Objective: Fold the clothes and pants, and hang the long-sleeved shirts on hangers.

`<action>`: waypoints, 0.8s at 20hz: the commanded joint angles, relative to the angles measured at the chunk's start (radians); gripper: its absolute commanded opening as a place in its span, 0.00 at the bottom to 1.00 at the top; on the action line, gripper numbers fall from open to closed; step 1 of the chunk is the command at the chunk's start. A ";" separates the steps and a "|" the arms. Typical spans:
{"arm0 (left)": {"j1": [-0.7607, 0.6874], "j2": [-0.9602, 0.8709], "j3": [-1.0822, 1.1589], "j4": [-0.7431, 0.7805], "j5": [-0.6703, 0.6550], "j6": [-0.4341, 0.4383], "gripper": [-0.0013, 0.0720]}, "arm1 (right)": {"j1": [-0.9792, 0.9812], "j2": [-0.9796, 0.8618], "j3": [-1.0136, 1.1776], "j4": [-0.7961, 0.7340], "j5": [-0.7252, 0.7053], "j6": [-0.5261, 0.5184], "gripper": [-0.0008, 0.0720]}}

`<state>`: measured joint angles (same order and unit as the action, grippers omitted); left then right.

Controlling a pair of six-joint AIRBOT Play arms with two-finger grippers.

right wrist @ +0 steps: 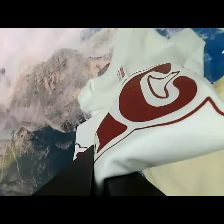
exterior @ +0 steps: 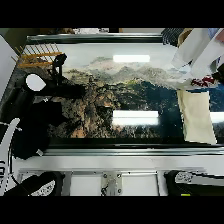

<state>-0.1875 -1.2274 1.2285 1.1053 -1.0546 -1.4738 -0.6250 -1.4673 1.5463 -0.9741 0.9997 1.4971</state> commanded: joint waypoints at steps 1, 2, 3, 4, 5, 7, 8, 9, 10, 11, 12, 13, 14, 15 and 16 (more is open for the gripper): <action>-0.001 0.000 0.000 0.000 -0.008 0.000 0.02 | -0.011 0.089 0.001 -0.154 0.016 0.129 0.03; -0.001 0.000 0.000 0.000 -0.018 0.000 0.02 | -0.010 0.119 0.001 -0.228 0.035 0.167 0.03; -0.001 0.000 0.000 0.001 -0.024 0.001 0.02 | -0.009 0.143 0.001 -0.305 0.060 0.201 0.03; -0.001 0.000 0.000 0.001 -0.026 0.001 0.02 | -0.009 0.167 0.000 -0.383 0.099 0.226 0.03; -0.001 0.000 0.000 0.001 -0.026 0.001 0.02 | -0.009 0.188 -0.005 -0.445 0.137 0.237 0.03; -0.001 0.000 0.000 0.000 -0.026 0.001 0.02 | -0.009 0.220 -0.034 -0.510 0.198 0.239 0.03; -0.001 0.000 0.000 0.000 -0.026 0.001 0.02 | -0.009 0.236 -0.063 -0.519 0.222 0.239 0.03; -0.001 0.000 0.000 0.000 -0.026 0.001 0.02 | -0.008 0.250 -0.098 -0.518 0.235 0.239 0.03; -0.001 0.000 0.000 0.000 -0.027 0.001 0.02 | -0.006 0.268 -0.143 -0.518 0.238 0.239 0.03; -0.001 0.000 0.000 0.000 -0.027 0.001 0.02 | -0.002 0.287 -0.192 -0.518 0.238 0.239 0.03; -0.001 0.000 0.000 0.000 -0.027 0.001 0.02 | 0.002 0.304 -0.235 -0.518 0.240 0.239 0.03; -0.001 0.000 0.000 0.001 -0.028 0.001 0.03 | 0.004 0.322 -0.277 -0.519 0.240 0.239 0.03; -0.001 0.000 0.000 0.001 -0.029 0.001 0.03 | 0.005 0.340 -0.317 -0.518 0.241 0.240 0.03; -0.001 0.000 0.000 0.001 -0.034 0.001 0.02 | 0.005 0.357 -0.355 -0.519 0.246 0.240 0.03; -0.001 0.000 0.000 0.001 -0.039 0.001 0.03 | 0.005 0.370 -0.386 -0.526 0.250 0.240 0.03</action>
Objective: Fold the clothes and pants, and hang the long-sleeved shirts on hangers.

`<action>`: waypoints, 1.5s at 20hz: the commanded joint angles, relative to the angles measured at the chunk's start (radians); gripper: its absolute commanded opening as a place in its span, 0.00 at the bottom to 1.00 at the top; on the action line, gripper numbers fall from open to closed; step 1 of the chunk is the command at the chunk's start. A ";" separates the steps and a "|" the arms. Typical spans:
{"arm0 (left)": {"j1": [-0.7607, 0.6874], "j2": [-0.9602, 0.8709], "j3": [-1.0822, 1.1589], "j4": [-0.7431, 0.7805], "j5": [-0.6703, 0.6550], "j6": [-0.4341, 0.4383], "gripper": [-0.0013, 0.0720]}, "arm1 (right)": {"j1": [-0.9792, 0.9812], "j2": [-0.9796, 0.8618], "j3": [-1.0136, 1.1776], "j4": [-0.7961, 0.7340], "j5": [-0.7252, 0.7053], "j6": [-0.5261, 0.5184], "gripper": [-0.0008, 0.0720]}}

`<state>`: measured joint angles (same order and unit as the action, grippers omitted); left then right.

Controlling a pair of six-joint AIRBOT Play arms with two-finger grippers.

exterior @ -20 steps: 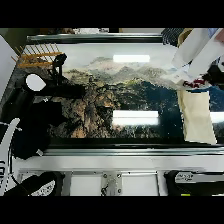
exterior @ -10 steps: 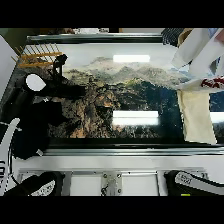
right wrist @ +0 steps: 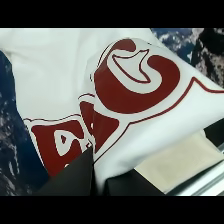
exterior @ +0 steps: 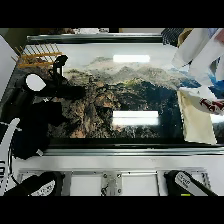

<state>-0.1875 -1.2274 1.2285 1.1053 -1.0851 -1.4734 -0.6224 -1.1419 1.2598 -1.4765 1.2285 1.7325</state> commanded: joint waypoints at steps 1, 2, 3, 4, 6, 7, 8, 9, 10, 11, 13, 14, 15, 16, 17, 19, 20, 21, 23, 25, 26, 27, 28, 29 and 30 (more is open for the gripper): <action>-0.001 0.000 0.000 0.001 -0.011 0.000 0.03 | 0.002 0.054 -0.129 -0.030 0.024 0.004 0.03; -0.001 0.000 0.000 0.001 -0.012 0.001 0.03 | 0.002 0.057 -0.151 -0.032 0.031 0.004 0.03; -0.001 0.000 0.000 0.001 -0.012 0.001 0.02 | 0.002 0.056 -0.169 -0.032 0.038 0.003 0.04; -0.001 0.000 0.000 0.001 -0.012 0.001 0.03 | 0.002 0.056 -0.183 -0.031 0.037 0.003 0.05; -0.001 0.000 0.000 0.001 -0.015 0.001 0.02 | 0.000 0.056 -0.191 -0.039 0.034 0.003 0.05; -0.001 0.000 0.000 0.001 -0.015 0.001 0.02 | 0.000 0.057 -0.190 -0.057 0.027 -0.003 0.23; -0.001 0.000 0.000 0.001 -0.015 0.001 0.03 | 0.000 0.057 -0.189 -0.082 0.026 -0.015 0.59; -0.001 0.000 0.000 0.001 -0.016 0.001 0.03 | 0.000 0.058 -0.184 -0.127 0.026 -0.019 0.78; -0.001 0.000 0.000 0.001 -0.016 0.001 0.02 | 0.000 0.061 -0.172 -0.173 0.029 -0.019 0.78; -0.001 0.000 0.000 0.001 -0.018 0.001 0.03 | 0.000 0.072 -0.157 -0.215 0.018 -0.020 0.78; -0.001 0.000 0.000 0.001 -0.020 0.001 0.03 | 0.001 0.116 -0.123 -0.225 -0.029 -0.052 0.78; -0.002 0.000 0.000 0.001 -0.019 0.001 0.03 | 0.010 0.153 -0.116 -0.184 -0.067 -0.075 0.78; -0.002 0.000 0.000 0.001 -0.019 0.000 0.03 | 0.029 0.191 -0.116 -0.126 -0.093 -0.108 0.78; -0.002 0.000 0.000 0.000 -0.019 0.000 0.03 | 0.064 0.230 -0.117 -0.044 -0.099 -0.157 0.78; -0.002 0.000 0.000 0.001 -0.019 0.001 0.03 | 0.108 0.265 -0.120 0.035 -0.096 -0.209 0.78; -0.002 0.000 0.000 0.000 -0.030 0.000 0.03 | 0.229 0.325 -0.143 0.188 -0.095 -0.289 0.78; -0.002 0.000 0.000 -0.002 -0.033 0.000 0.03 | 0.302 0.346 -0.158 0.245 -0.095 -0.306 0.78; -0.002 0.000 0.000 -0.002 -0.031 0.000 0.03 | 0.373 0.359 -0.170 0.272 -0.095 -0.305 0.75; -0.002 0.000 0.000 -0.001 -0.031 0.000 0.03 | 0.527 0.364 -0.184 0.284 -0.088 -0.305 0.30; -0.002 0.000 0.000 -0.001 -0.031 0.000 0.03 | 0.637 0.357 -0.185 0.285 -0.089 -0.306 0.03; -0.002 0.000 0.000 -0.001 -0.031 0.000 0.03 | 0.679 0.351 -0.185 0.284 -0.088 -0.306 0.03; -0.002 0.000 0.000 -0.001 -0.031 0.000 0.03 | 0.705 0.345 -0.185 0.284 -0.087 -0.305 0.03; -0.002 0.000 0.000 -0.001 -0.031 0.000 0.03 | 0.724 0.342 -0.185 0.285 -0.087 -0.305 0.03; -0.002 0.000 0.000 -0.001 -0.031 0.000 0.03 | 0.733 0.340 -0.185 0.285 -0.087 -0.305 0.03; -0.002 0.000 0.000 -0.001 -0.031 0.000 0.03 | 0.735 0.339 -0.185 0.285 -0.087 -0.305 0.03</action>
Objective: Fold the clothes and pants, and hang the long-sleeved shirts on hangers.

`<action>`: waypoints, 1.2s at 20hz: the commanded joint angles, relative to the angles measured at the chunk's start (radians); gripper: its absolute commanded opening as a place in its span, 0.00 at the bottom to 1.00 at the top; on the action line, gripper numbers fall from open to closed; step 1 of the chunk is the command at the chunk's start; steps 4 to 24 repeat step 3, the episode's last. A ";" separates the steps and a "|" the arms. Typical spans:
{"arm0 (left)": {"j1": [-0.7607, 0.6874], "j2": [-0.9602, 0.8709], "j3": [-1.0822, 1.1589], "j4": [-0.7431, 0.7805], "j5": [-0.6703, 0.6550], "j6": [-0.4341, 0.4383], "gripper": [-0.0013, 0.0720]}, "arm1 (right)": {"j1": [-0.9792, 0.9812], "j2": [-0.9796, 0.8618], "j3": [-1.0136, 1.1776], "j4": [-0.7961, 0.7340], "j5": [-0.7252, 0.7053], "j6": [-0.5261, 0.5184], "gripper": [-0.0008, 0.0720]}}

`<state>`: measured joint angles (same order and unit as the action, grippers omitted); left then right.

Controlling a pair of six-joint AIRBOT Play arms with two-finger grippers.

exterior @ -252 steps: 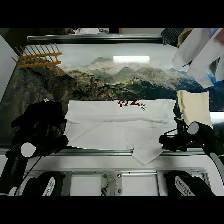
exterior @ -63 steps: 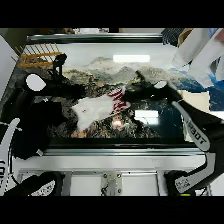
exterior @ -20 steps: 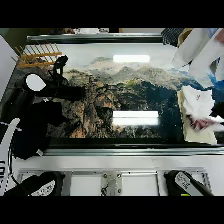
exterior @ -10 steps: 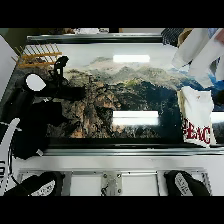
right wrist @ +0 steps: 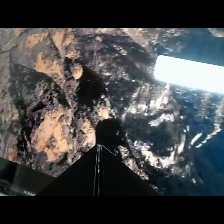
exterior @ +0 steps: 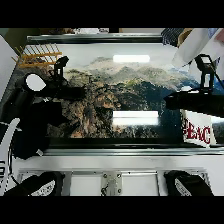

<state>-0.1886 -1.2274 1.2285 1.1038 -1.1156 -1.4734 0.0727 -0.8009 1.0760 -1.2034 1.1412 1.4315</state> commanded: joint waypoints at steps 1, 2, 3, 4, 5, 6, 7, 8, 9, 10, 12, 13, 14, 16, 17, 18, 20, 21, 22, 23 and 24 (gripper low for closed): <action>-0.001 0.000 0.000 0.000 0.000 0.000 0.03 | 0.040 -0.003 -0.001 0.011 0.000 -0.004 0.03; -0.001 0.000 0.000 0.000 0.000 0.000 0.03 | 0.040 -0.003 -0.001 0.011 0.000 -0.004 0.03; -0.001 0.000 0.000 0.000 0.000 0.000 0.03 | 0.040 -0.003 -0.001 0.011 0.000 -0.004 0.03; -0.001 0.000 0.000 0.000 0.000 0.000 0.03 | 0.040 -0.003 -0.001 0.011 0.000 -0.004 0.03; -0.001 0.000 0.000 0.000 0.000 0.000 0.03 | 0.040 -0.003 -0.001 0.011 0.000 -0.004 0.03; -0.001 0.000 0.000 0.000 0.000 0.000 0.03 | 0.040 -0.003 -0.001 0.011 0.000 -0.004 0.03; -0.001 0.000 0.000 0.000 0.000 0.000 0.03 | 0.040 -0.003 -0.001 0.011 0.000 -0.004 0.03; -0.001 0.000 0.000 0.000 0.000 0.000 0.03 | 0.040 -0.003 -0.001 0.011 0.000 -0.004 0.03; -0.001 0.000 0.000 0.000 0.000 0.000 0.03 | 0.040 -0.003 -0.001 0.011 0.000 -0.004 0.03; -0.001 0.000 0.000 0.000 0.000 0.000 0.03 | 0.040 -0.003 -0.001 0.011 0.000 -0.004 0.03; -0.001 0.000 0.000 0.000 0.000 0.000 0.03 | 0.040 -0.003 -0.001 0.011 0.000 -0.004 0.03; -0.001 0.000 0.000 0.000 0.000 0.000 0.03 | 0.040 -0.003 -0.001 0.011 0.000 -0.004 0.03; -0.001 0.000 0.000 0.000 0.000 0.000 0.03 | 0.040 -0.003 -0.001 0.011 0.000 -0.004 0.03; -0.001 0.000 0.000 0.000 0.000 0.000 0.03 | 0.040 -0.003 -0.001 0.011 0.000 -0.004 0.03; -0.001 0.000 0.000 0.000 0.000 0.000 0.03 | 0.040 -0.003 -0.001 0.011 0.000 -0.004 0.03; -0.001 0.000 0.000 0.000 0.000 0.000 0.03 | 0.040 -0.003 -0.001 0.011 0.000 -0.004 0.03; -0.001 0.000 0.000 0.000 0.000 0.000 0.03 | 0.040 -0.003 -0.001 0.011 0.000 -0.004 0.03; -0.001 0.000 0.000 0.000 0.000 0.000 0.03 | 0.040 -0.003 -0.001 0.011 0.000 -0.004 0.03; -0.001 0.000 0.000 0.000 0.000 0.000 0.03 | 0.040 -0.003 -0.001 0.011 0.000 -0.004 0.03; -0.001 0.000 0.000 0.000 0.000 0.000 0.03 | 0.040 -0.003 -0.001 0.011 0.000 -0.004 0.03; -0.001 0.000 0.000 0.000 0.000 0.000 0.03 | 0.040 -0.003 -0.001 0.011 0.000 -0.004 0.03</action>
